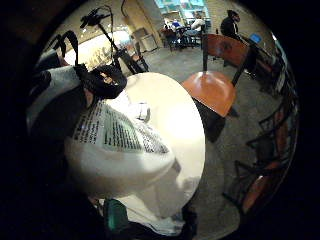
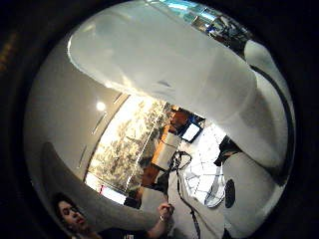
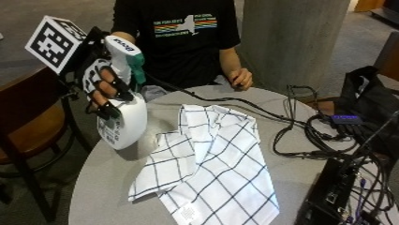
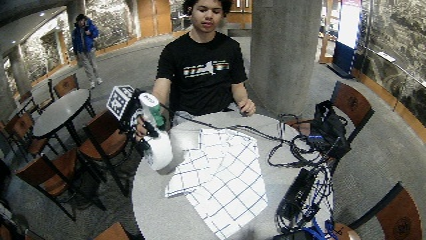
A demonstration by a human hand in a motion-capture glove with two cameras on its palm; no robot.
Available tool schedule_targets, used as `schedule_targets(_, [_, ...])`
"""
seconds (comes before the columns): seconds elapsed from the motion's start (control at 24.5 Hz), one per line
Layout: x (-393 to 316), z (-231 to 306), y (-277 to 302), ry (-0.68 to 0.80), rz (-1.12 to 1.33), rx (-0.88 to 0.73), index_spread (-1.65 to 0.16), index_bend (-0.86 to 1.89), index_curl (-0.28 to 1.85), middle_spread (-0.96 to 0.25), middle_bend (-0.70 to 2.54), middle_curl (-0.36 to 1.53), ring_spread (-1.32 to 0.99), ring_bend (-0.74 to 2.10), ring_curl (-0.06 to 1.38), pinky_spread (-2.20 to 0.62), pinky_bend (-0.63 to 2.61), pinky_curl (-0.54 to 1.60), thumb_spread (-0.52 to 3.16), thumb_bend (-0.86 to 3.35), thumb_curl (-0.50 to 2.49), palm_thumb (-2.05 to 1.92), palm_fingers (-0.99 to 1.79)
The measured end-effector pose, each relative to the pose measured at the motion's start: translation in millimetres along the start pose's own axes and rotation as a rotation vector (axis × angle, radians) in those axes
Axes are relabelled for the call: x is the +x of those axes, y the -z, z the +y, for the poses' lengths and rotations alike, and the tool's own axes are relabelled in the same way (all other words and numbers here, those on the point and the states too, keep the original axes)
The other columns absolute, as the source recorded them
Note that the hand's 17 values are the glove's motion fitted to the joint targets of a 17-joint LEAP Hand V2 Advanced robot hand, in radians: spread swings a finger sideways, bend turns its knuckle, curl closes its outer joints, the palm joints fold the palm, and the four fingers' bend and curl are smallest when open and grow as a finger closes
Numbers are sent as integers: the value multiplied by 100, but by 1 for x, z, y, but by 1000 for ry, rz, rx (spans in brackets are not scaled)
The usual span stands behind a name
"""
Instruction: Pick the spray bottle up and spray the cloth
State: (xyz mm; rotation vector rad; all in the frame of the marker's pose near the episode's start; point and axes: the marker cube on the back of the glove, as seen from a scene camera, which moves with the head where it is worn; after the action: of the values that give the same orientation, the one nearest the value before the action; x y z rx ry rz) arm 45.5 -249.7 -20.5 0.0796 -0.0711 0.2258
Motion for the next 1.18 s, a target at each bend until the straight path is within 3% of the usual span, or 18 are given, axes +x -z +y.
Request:
schedule_targets(0.49, [-42,-2,-27,25,394,-453,-20,26,46,-11,46,50,-9,33,36,5,25,33,31,-3,67,108,120])
schedule_targets(1.18, [-41,15,-71,99,598,-615,-20,24,51,-12,47,51,-11,34,38,2,23,34,26,-3,72,106,121])
